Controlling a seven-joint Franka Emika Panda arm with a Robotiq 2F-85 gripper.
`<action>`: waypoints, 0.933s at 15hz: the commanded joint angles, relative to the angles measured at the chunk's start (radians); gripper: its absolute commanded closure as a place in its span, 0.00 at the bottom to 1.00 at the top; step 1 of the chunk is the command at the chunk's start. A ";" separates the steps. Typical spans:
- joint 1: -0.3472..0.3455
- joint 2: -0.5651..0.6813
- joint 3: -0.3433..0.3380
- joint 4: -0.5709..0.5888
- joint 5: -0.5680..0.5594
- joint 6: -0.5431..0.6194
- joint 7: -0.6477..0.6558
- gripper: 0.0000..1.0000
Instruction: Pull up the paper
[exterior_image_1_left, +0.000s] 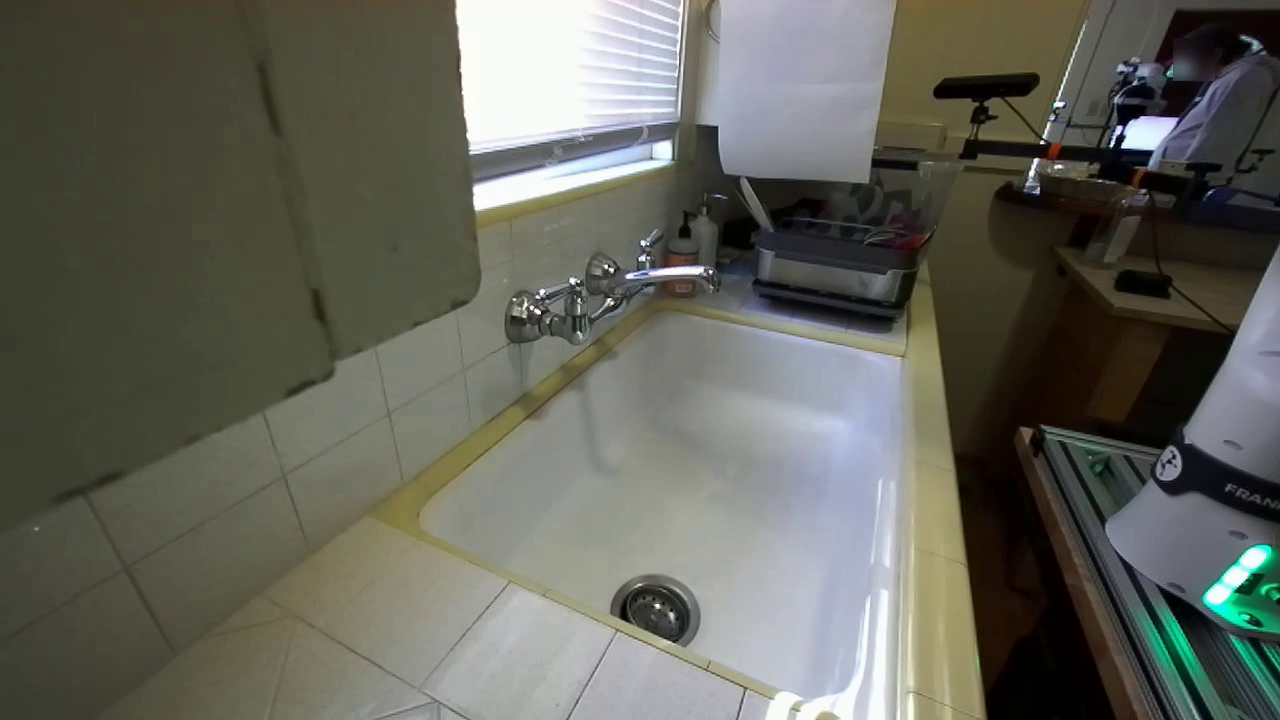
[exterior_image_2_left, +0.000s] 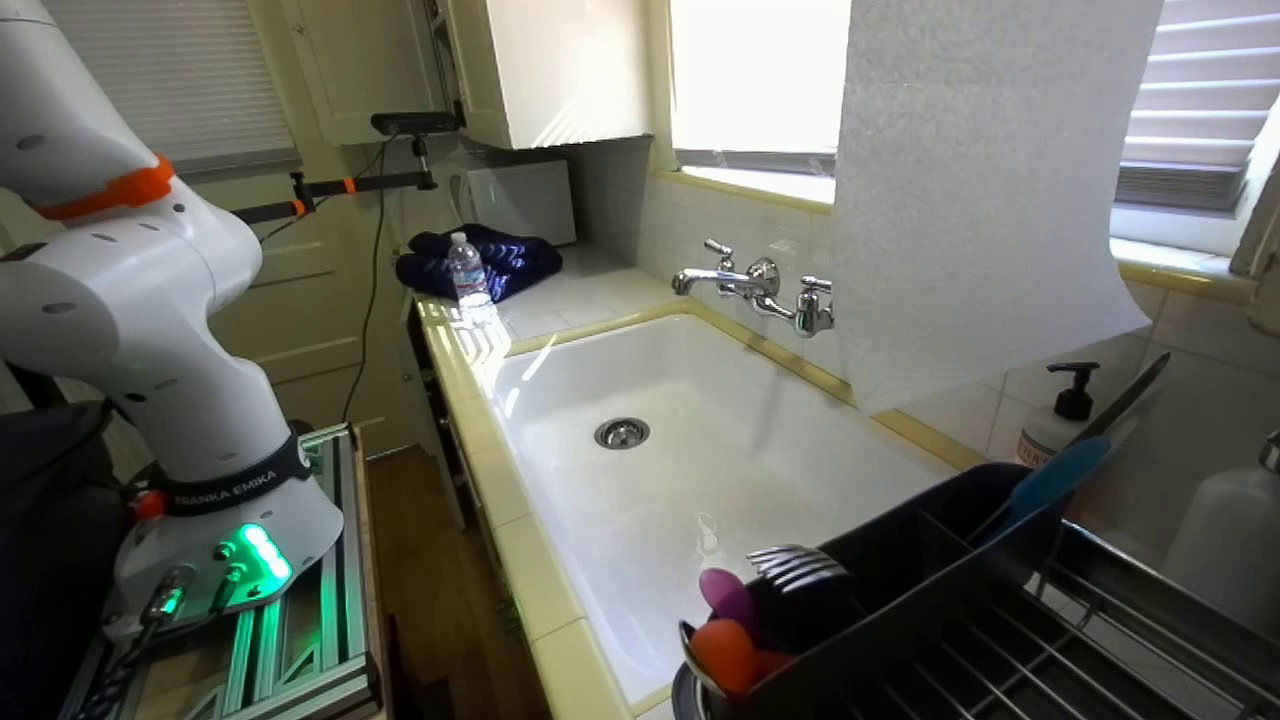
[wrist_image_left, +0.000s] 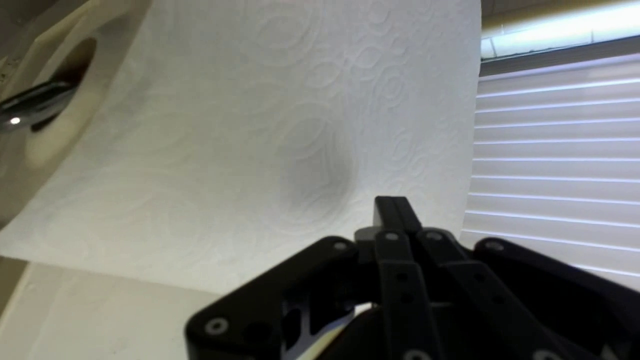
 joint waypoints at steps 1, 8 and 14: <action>0.004 -0.003 -0.021 -0.010 0.031 -0.008 -0.035 1.00; -0.015 -0.039 -0.046 -0.003 0.017 -0.002 -0.032 1.00; -0.034 -0.081 -0.066 -0.005 0.017 0.010 -0.037 1.00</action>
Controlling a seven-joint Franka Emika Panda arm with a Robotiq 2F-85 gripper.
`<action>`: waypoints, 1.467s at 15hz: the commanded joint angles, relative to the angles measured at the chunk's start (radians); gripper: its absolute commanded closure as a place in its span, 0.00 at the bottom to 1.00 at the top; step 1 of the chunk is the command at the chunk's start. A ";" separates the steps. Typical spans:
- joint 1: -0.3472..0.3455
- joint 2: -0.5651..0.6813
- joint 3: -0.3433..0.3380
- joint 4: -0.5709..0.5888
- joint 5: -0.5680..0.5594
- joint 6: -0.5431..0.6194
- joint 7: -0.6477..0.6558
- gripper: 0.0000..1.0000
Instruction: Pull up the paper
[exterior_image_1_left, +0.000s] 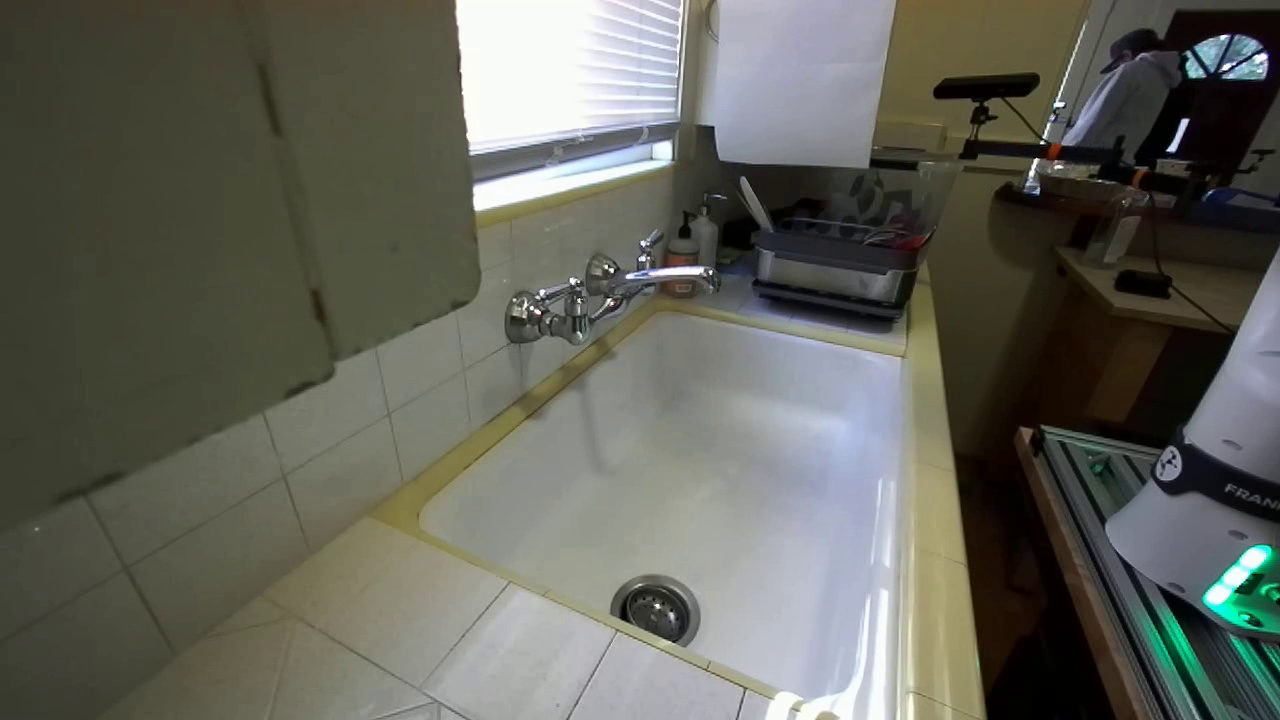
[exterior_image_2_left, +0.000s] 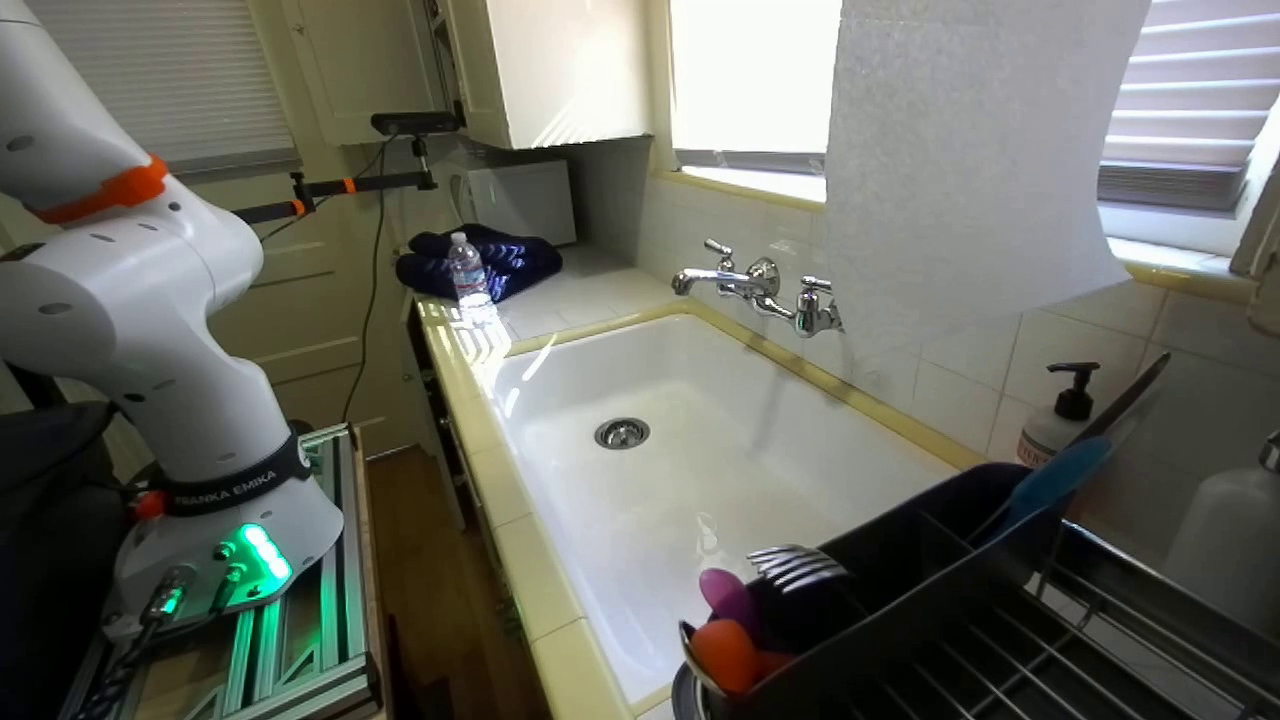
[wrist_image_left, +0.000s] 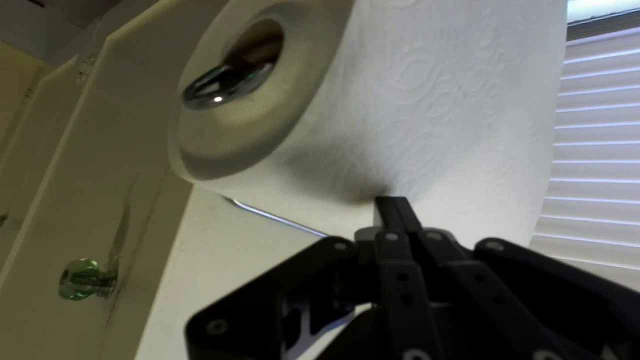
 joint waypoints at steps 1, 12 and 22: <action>-0.025 -0.028 -0.017 -0.020 0.016 0.011 -0.021 1.00; 0.008 -0.085 0.047 -0.045 0.026 0.045 -0.034 1.00; 0.022 0.028 0.009 -0.046 0.093 0.017 -0.072 1.00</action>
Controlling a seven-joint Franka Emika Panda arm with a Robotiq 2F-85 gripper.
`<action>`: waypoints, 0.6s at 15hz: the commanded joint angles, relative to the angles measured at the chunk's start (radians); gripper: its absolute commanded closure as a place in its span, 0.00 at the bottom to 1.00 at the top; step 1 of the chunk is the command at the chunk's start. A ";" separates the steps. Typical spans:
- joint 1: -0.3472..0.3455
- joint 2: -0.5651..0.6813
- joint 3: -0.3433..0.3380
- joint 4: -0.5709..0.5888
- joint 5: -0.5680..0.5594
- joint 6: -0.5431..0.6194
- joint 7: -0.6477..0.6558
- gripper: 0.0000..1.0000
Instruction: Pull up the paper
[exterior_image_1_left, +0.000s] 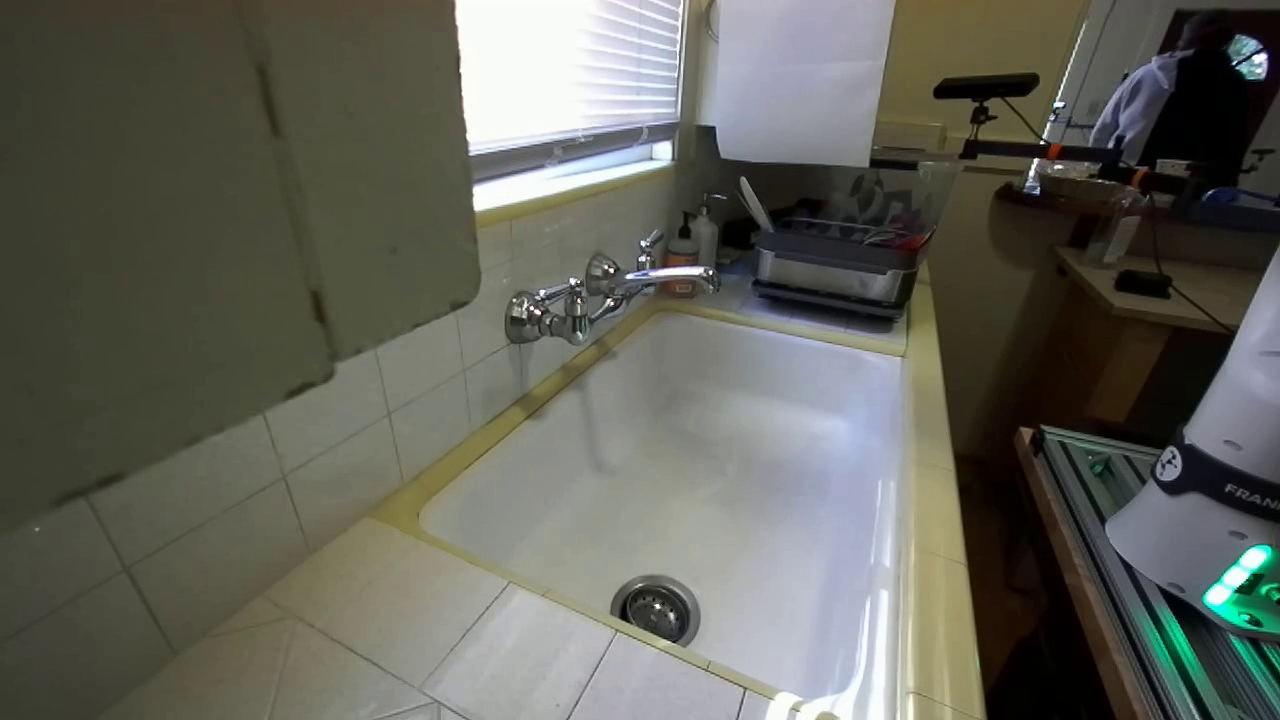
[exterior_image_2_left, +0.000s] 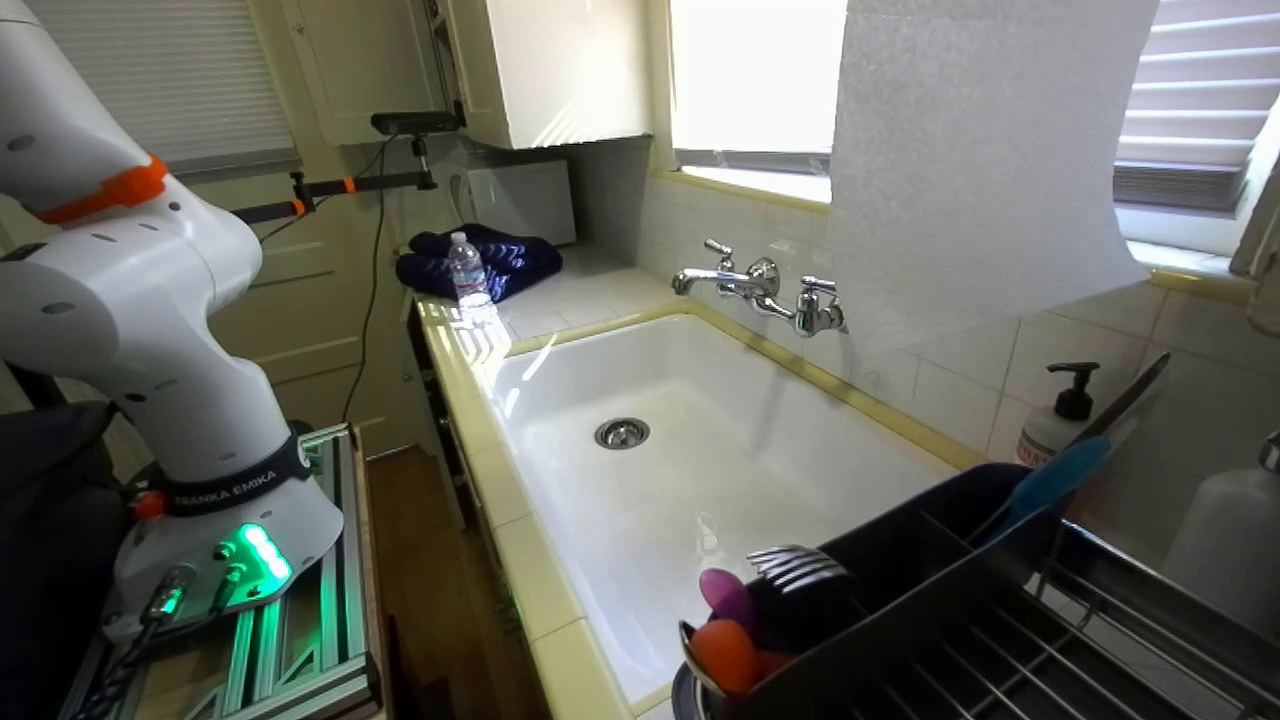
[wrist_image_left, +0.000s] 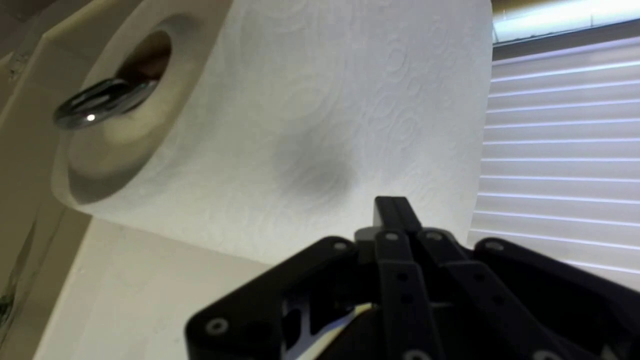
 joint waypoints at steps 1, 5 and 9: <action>0.006 0.030 -0.029 -0.001 0.054 -0.010 -0.047 1.00; 0.004 0.043 -0.042 0.007 0.073 -0.013 -0.063 1.00; -0.001 0.038 -0.048 0.024 0.083 0.007 -0.064 1.00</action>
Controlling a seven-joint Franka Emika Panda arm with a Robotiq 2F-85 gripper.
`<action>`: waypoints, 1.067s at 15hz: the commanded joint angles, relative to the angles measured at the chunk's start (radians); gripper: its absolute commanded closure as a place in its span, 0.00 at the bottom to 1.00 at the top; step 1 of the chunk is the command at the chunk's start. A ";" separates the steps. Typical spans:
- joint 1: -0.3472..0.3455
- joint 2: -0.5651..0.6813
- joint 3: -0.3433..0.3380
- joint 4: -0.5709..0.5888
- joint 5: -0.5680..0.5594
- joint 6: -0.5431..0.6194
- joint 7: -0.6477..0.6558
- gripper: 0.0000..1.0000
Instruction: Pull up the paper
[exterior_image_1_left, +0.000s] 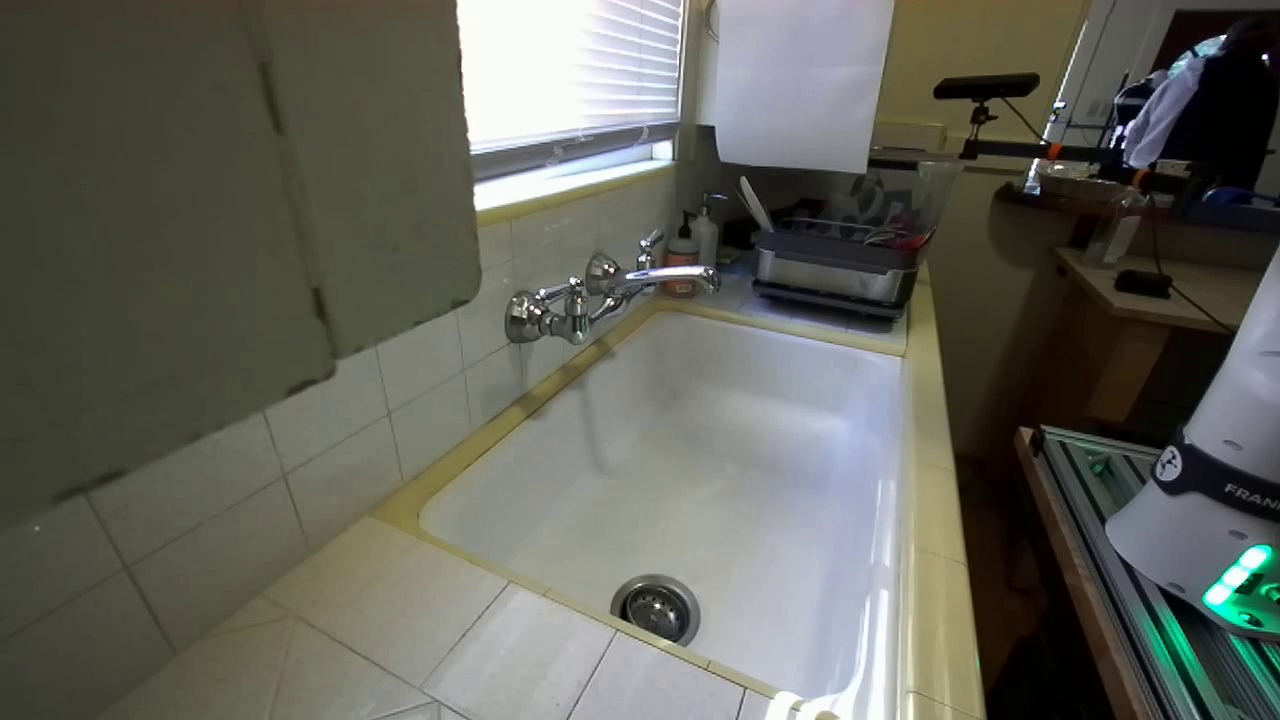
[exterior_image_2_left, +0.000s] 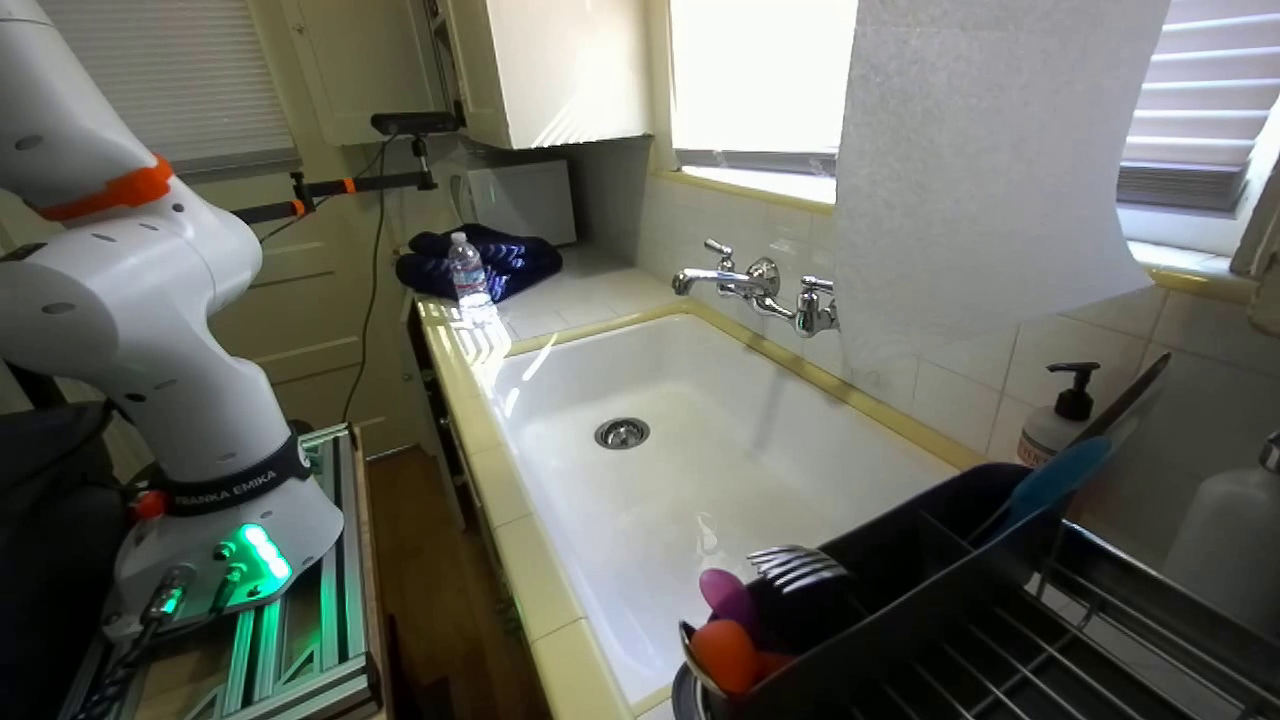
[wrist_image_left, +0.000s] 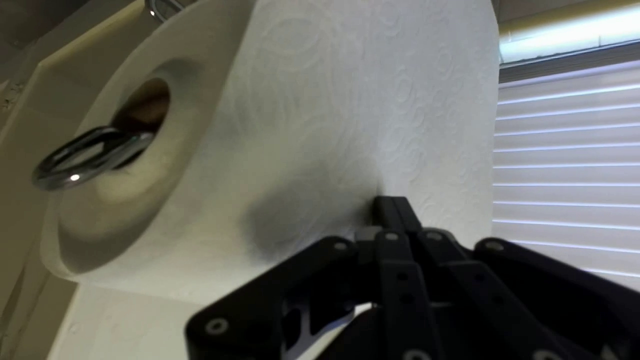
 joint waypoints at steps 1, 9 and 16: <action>-0.001 0.001 -0.024 0.021 0.040 0.016 -0.029 1.00; -0.006 0.010 -0.061 0.058 0.099 0.002 -0.055 1.00; -0.006 0.001 -0.075 0.065 0.151 0.004 -0.068 1.00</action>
